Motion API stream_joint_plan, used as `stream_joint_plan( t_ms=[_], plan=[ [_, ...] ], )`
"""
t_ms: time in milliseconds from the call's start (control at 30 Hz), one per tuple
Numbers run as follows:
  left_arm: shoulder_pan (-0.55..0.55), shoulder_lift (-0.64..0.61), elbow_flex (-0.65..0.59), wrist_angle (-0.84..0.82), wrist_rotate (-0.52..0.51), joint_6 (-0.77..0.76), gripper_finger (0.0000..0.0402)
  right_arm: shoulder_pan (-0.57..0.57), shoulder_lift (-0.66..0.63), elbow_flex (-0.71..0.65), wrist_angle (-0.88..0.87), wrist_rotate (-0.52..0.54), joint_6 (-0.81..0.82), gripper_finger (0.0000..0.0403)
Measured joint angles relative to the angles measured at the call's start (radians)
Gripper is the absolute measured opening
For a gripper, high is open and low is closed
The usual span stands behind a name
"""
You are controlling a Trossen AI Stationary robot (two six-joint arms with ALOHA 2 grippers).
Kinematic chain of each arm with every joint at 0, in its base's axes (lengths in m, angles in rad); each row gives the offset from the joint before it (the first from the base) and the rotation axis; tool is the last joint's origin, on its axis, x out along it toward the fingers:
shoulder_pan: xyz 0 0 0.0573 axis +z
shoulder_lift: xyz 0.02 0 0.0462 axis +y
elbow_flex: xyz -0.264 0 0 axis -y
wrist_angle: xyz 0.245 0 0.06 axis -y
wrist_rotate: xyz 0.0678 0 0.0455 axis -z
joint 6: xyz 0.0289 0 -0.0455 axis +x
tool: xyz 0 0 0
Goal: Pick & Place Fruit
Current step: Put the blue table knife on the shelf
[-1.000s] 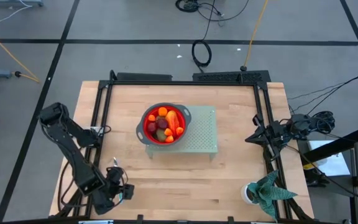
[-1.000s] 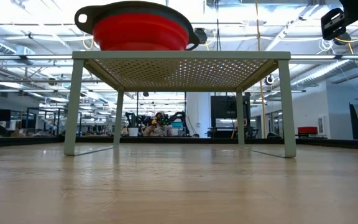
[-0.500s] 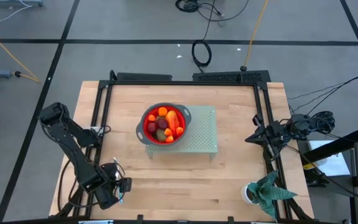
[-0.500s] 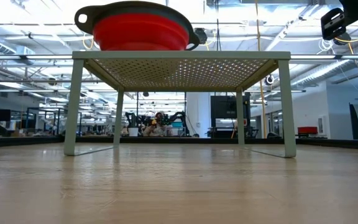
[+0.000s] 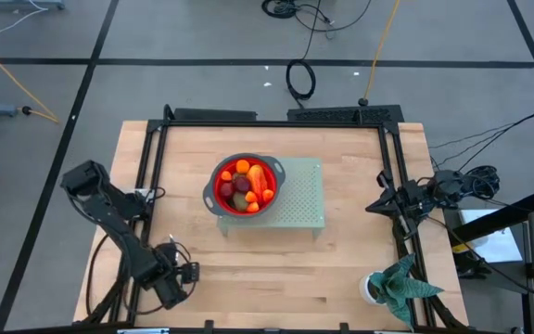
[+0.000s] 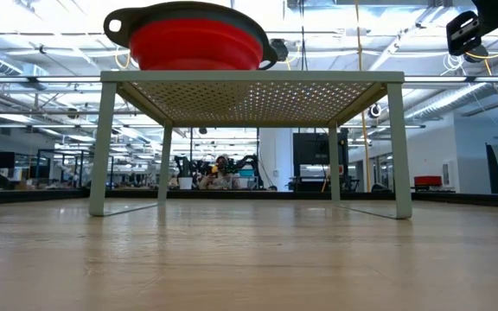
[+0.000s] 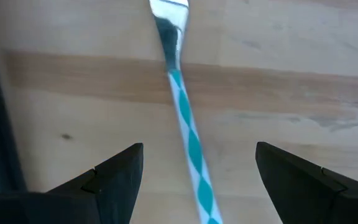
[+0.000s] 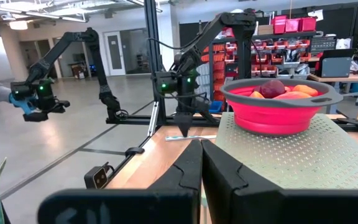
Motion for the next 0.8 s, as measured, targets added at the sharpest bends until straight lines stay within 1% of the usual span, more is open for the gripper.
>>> stream_joint_plan(
  t_ms=[267,367,433,533,800],
  plan=[
    [0.010,0.108,0.004,0.104,0.047,0.006,0.0307,0.000,0.000,0.000,0.000,0.000,0.002,0.0000],
    [0.011,0.135,0.005,0.120,0.058,0.003,0.0307,0.000,0.000,0.000,0.000,0.000,0.003,0.0000],
    [0.011,0.142,0.005,0.122,0.057,-0.001,0.0299,0.000,0.000,0.000,0.000,0.000,0.003,0.0000],
    [0.011,0.142,0.005,0.120,0.055,-0.001,0.0270,0.000,0.000,0.000,0.000,0.000,0.006,0.0000],
    [0.014,0.144,0.004,0.115,0.027,0.016,0.0156,0.000,0.000,0.000,0.000,0.000,0.058,0.0000]
  ],
)
